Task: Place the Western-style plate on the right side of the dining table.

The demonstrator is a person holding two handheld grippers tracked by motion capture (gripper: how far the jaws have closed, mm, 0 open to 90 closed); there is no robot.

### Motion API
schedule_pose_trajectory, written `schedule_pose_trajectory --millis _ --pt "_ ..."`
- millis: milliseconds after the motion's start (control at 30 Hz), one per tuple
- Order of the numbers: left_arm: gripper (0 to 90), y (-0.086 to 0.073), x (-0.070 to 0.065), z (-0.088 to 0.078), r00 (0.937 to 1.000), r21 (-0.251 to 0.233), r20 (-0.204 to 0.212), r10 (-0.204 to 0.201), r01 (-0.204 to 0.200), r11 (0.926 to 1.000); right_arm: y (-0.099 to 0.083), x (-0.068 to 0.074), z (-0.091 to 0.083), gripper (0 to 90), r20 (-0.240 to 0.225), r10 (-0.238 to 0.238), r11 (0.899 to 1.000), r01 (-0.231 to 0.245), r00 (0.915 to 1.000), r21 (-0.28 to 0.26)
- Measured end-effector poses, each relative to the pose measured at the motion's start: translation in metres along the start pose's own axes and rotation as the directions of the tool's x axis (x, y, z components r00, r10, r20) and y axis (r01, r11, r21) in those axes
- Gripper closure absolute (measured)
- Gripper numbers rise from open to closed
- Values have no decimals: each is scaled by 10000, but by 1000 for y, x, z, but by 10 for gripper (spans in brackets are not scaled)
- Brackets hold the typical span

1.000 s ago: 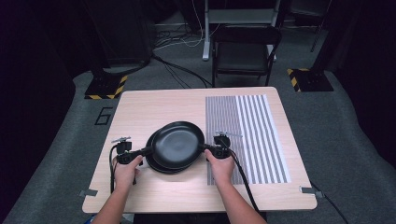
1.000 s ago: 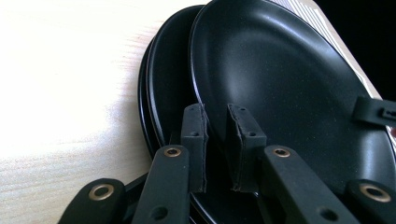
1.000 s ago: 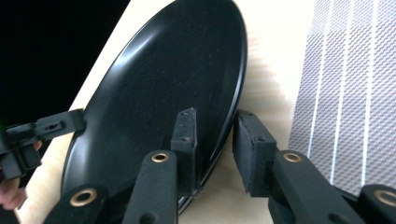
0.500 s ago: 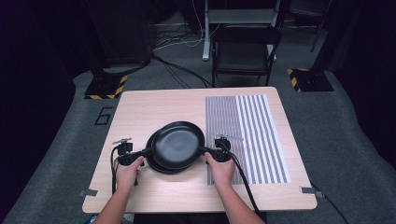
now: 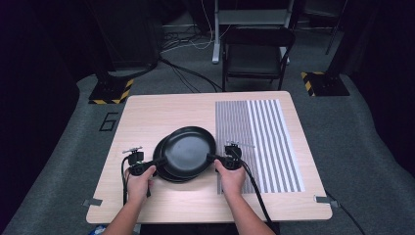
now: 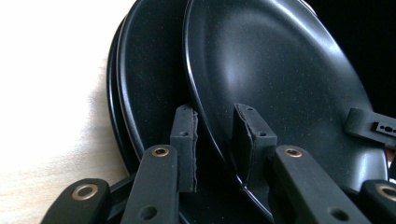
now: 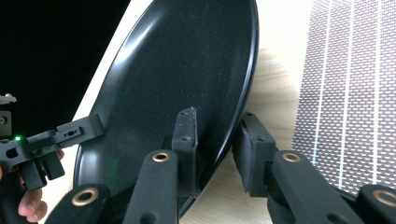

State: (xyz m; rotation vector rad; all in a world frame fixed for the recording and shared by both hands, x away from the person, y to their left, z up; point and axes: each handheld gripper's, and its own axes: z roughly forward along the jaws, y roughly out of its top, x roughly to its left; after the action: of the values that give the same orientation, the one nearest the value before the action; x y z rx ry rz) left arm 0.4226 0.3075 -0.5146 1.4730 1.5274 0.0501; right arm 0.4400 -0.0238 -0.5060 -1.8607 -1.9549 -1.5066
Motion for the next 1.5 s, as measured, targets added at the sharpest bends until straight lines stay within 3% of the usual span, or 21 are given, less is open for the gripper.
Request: schedule_pose_trajectory --millis 133,267,400,567,767,933,1267,1500 --pt "712 -1 0 0 10000 -68 40 -49 50 10000 -1 -1 1 712 -53 119 9999 -120 9999 -99" --pt "705 -5 -6 1 9996 -254 -281 -103 96 9996 -1 -2 1 717 -88 156 9998 -157 9998 -124" --pt "700 -12 -11 2 9979 -776 -626 -149 100 9969 -1 -2 2 723 -107 382 9991 -384 9992 -190" --pt "700 -15 -12 1 9973 -1008 -716 -179 106 9948 -3 -2 3 725 -115 565 9979 -568 9983 -311" --pt "708 -19 -13 2 9940 -1557 -909 -616 469 9867 -6 0 6 724 -18 704 9964 -704 9975 -477" --pt "712 -23 -16 3 9910 -2024 -1104 -757 521 9779 -9 2 7 720 64 825 9943 -819 9966 -690" --pt "724 -29 -18 4 9894 -2560 -978 -1073 792 9634 -13 5 8 716 198 937 9906 -912 9954 -1019" --pt "725 -29 -17 4 9906 -2568 -844 -1076 827 9629 -14 3 7 721 68 999 9904 -988 9950 -963"
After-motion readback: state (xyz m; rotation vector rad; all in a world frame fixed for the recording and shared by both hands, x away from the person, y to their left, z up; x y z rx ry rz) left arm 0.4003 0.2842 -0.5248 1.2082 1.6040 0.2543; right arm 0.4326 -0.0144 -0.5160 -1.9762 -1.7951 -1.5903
